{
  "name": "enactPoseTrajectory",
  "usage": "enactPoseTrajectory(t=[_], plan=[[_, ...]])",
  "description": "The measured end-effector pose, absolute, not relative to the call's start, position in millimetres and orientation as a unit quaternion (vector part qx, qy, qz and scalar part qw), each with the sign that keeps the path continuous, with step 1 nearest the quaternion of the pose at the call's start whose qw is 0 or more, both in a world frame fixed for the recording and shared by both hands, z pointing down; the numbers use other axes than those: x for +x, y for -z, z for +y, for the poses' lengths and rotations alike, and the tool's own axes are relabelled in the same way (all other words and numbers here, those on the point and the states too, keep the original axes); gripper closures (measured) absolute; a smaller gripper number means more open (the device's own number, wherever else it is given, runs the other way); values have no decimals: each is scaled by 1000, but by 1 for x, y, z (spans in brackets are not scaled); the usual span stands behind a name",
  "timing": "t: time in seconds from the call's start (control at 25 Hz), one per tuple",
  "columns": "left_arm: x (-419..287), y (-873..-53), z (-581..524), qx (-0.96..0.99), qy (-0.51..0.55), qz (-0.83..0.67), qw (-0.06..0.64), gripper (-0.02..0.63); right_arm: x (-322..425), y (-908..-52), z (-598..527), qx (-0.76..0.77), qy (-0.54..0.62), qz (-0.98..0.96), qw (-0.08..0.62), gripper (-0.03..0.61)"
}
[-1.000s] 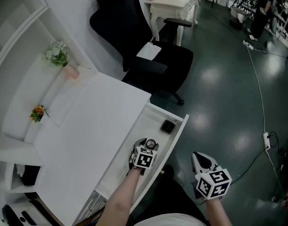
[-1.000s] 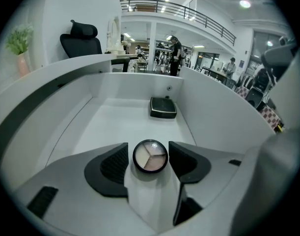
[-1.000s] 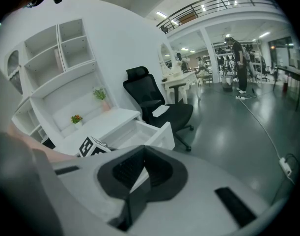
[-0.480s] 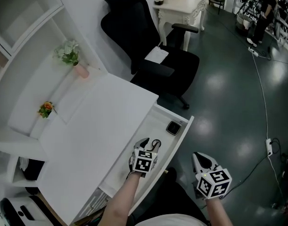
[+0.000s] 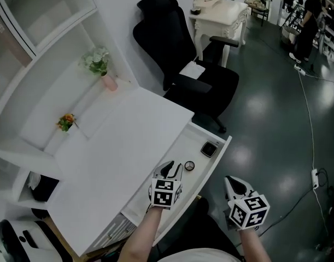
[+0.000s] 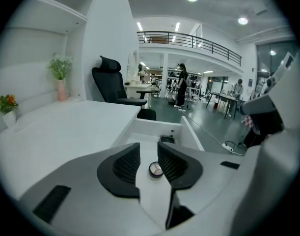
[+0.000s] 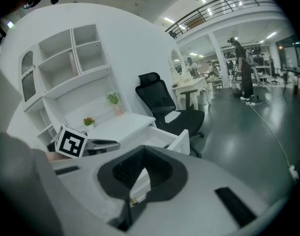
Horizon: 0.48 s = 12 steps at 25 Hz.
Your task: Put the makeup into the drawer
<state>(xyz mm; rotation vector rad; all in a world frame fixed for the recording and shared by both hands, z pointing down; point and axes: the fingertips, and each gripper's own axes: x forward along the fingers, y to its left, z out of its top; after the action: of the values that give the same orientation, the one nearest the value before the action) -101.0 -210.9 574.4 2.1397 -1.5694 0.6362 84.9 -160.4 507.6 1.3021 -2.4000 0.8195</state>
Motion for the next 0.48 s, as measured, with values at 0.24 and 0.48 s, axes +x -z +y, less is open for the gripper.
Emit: enactPoseTrajectory(t=[0.24,0.48], plan=[[-119,-549,-189,761,-205,-583,197,526,79,-496,-152,449,-270,-841,137,575],[-130,-525,-165,758,-192,-597,180,546,76,-485,-142,449,-258,-846,130,576]])
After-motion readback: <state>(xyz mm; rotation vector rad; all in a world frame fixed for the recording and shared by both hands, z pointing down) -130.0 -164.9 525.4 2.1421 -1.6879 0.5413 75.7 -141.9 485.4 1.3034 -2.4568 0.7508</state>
